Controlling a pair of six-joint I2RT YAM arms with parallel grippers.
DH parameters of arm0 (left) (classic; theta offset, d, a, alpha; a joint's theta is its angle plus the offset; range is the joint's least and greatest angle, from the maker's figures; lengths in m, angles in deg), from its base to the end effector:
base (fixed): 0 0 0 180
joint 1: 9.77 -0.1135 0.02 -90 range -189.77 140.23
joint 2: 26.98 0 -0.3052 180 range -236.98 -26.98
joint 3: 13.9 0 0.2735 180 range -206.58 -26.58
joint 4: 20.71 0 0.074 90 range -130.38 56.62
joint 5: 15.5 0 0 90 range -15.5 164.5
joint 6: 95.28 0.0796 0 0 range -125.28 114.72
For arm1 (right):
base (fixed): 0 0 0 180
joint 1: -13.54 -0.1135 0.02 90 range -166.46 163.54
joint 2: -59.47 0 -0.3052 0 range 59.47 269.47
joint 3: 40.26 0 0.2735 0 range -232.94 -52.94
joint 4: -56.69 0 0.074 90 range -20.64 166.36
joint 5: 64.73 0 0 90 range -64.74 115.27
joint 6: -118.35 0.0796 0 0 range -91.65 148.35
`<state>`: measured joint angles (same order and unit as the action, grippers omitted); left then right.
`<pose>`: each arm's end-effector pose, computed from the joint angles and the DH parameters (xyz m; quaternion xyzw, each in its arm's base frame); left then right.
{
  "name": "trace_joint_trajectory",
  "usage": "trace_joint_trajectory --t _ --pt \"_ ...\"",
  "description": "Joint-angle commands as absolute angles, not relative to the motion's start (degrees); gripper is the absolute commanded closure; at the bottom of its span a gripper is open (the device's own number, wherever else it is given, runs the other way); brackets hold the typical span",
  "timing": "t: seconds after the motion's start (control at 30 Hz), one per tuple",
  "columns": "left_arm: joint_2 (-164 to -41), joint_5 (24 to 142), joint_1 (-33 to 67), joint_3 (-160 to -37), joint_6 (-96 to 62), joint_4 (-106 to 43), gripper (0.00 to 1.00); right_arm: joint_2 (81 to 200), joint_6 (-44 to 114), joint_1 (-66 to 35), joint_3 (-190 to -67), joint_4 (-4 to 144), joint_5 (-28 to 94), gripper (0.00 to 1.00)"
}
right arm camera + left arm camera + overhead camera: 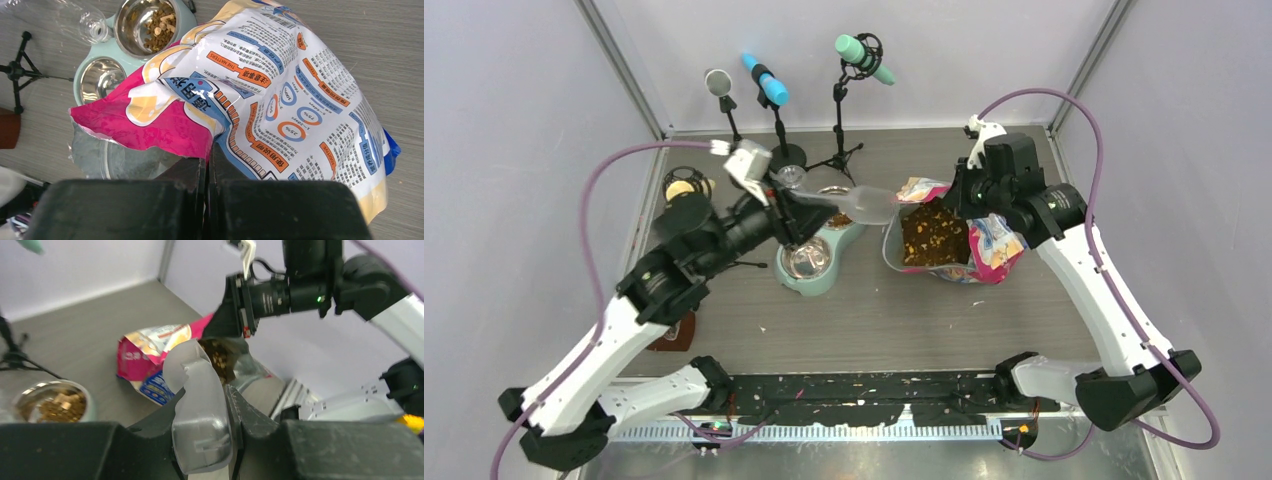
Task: Serve the pet food
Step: Collect the pet food from the pet food bag.
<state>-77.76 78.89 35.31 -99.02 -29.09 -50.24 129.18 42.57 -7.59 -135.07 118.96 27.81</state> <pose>0.1409 -0.1499 0.5171 0.1525 0.6595 -0.4375 0.5920 0.2638 0.1057 0.4230 -0.0638 0.8932 0.1539 0.4177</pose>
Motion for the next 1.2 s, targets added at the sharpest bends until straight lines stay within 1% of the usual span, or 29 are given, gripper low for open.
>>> trace_joint_trajectory --t 0.0,0.1,0.27,0.33,0.4,0.5,0.63,0.77,1.07,1.17 --pt "-82.03 90.07 36.73 -96.53 -31.95 -40.47 1.0 123.78 40.0 -11.33 -139.22 115.96 21.77 0.95" --pt "-85.14 88.08 39.87 -93.7 -34.41 -36.34 1.0 123.38 38.55 -13.06 -138.89 116.11 18.39 0.95" --pt "-90.69 80.23 41.66 -93.09 -39.15 -36.92 1.0 123.54 36.63 -16.25 -138.41 116.15 13.89 0.95" --pt "-91.8 75.75 42.31 -91.07 -41.49 -34.0 1.0 123.54 36.26 -17.93 -137.76 115.56 11.91 0.95" --pt "-92.8 69.99 43.34 -88.01 -43.68 -27.16 1.0 123.54 36.23 -20.02 -136.37 114.99 9.8 0.95" --pt "-96.06 64.81 45.11 -86.63 -45.55 -23.85 1.0 123.58 36.97 -23.46 -134.4 113.38 6.83 0.95" --pt "-99.5 55.46 48.0 -85.78 -46.37 -23.96 1.0 124.03 38.57 -25.92 -131.95 111.76 5.67 0.95" --pt "-99.86 46.57 48.05 -83.92 -49.06 -28.6 1.0 124.94 40.1 -27.56 -130.31 110.96 5.64 0.95" --pt "-96.47 45.68 40.62 -79.06 -52.05 -27.86 1.0 127.81 43.75 -29.07 -128.07 107.38 5.21 0.95" --pt "-96.86 47.13 40.25 -79.48 -49.86 -27.14 1.0 129.26 44.38 -29.52 -128.02 106.68 5.11 0.95"
